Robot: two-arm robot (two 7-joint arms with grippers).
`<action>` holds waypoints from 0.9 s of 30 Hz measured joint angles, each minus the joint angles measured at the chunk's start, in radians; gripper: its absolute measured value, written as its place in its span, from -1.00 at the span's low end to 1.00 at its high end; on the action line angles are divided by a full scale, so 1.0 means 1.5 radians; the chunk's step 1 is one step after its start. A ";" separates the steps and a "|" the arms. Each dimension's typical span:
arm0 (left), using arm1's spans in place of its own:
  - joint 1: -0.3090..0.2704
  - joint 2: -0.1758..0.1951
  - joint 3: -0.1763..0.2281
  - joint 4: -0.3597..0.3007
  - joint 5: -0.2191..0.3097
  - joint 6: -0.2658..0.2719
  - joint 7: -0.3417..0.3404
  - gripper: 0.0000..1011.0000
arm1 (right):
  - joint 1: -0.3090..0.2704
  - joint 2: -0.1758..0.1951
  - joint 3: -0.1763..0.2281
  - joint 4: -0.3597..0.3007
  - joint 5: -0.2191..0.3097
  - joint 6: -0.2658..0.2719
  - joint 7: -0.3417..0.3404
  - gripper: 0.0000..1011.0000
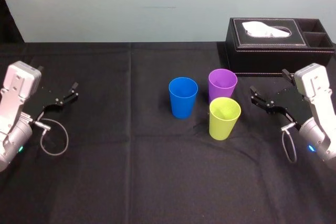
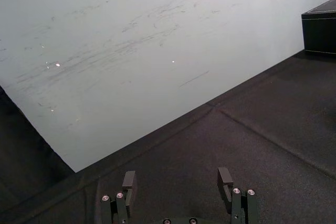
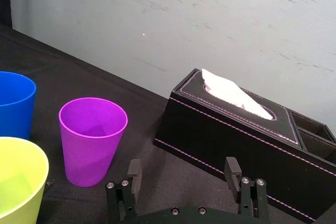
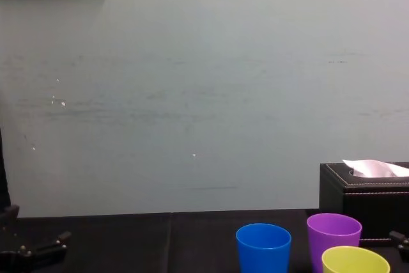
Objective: Stack the three plastic cups sequentially using one hand.
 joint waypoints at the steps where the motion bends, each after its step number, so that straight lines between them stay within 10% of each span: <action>1: 0.000 0.000 0.000 0.000 0.000 0.000 0.000 1.00 | 0.000 0.000 0.000 0.000 0.000 0.000 0.000 0.98; 27: 0.000 0.000 0.000 0.000 0.000 0.000 0.000 1.00 | -0.023 -0.004 0.030 -0.019 0.019 -0.006 0.025 0.98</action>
